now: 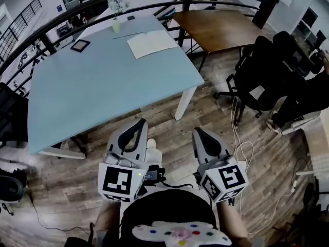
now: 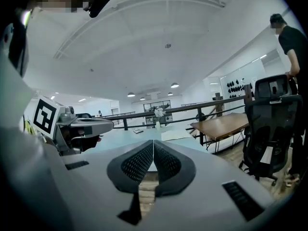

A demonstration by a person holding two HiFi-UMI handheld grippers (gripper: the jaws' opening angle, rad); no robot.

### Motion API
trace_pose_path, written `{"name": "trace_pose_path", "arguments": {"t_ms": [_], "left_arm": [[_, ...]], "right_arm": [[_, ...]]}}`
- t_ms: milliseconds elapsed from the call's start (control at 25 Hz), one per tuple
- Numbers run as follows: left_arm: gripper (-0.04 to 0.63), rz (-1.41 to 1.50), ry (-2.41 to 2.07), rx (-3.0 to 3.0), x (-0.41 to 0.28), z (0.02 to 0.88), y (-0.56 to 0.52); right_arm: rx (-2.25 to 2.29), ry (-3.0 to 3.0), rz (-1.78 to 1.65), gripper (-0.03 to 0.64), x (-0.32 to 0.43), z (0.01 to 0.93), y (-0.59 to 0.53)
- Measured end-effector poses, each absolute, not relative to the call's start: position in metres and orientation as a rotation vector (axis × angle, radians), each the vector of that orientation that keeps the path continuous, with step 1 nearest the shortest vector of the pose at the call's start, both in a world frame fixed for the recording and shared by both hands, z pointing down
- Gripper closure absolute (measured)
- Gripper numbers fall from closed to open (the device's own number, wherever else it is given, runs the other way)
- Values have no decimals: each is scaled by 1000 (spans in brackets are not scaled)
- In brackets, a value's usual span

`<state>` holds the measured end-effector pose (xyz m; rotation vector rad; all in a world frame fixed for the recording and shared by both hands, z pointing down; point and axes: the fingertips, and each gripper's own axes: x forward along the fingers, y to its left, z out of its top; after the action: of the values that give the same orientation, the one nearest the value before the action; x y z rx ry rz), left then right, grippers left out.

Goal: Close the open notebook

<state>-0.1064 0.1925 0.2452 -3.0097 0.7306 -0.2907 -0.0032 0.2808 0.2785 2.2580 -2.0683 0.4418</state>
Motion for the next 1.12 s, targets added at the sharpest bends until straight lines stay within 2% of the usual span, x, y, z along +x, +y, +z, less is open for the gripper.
{"name": "trace_pose_path", "arguments": {"t_ms": [400, 720, 1120], "left_arm": [[578, -336, 655, -3042, -53, 252, 77], [578, -373, 634, -3066, -19, 253, 0], [578, -414, 621, -3113, 2, 272, -72]], "right_arm": [[2275, -1971, 530, 583, 44, 289, 170], [2244, -1960, 470, 583, 74, 280, 89], [2210, -1896, 478, 583, 99, 296, 15]]}}
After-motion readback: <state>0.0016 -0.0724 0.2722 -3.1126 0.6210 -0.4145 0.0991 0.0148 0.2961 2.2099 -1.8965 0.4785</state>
